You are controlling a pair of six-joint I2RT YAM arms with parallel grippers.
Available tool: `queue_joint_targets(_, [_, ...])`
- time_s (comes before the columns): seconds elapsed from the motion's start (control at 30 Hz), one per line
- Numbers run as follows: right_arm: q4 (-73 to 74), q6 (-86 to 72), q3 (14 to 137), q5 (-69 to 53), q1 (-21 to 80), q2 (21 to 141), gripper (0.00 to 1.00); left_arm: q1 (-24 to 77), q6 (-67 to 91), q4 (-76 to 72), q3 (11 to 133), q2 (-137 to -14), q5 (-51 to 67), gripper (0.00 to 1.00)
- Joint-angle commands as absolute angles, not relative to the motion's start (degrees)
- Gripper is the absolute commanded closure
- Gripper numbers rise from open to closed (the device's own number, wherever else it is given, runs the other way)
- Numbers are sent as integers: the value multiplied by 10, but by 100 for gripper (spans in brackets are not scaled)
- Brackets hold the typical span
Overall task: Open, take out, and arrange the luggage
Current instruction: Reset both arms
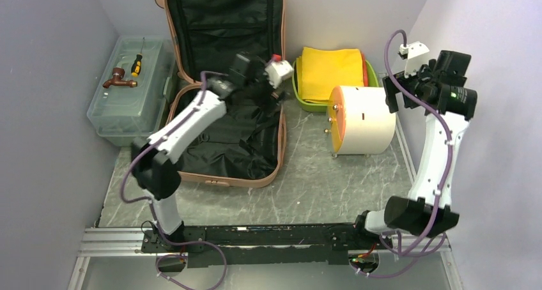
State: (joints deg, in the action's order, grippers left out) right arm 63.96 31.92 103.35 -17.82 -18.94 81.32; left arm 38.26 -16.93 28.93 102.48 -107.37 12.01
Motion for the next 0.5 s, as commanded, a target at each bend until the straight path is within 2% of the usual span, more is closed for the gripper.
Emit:
queue_joint_targets(0.0, [613, 316, 1053, -164, -190, 751, 0, 305, -169, 517, 1059, -984, 169, 1])
queue_joint_targets(0.27, [532, 219, 1067, -182, -190, 670, 0, 84, -92, 587, 949, -812, 241, 1])
queue_joint_targets(0.47, [438, 193, 984, -225, -190, 568, 0, 16, -67, 573, 863, -691, 235, 1])
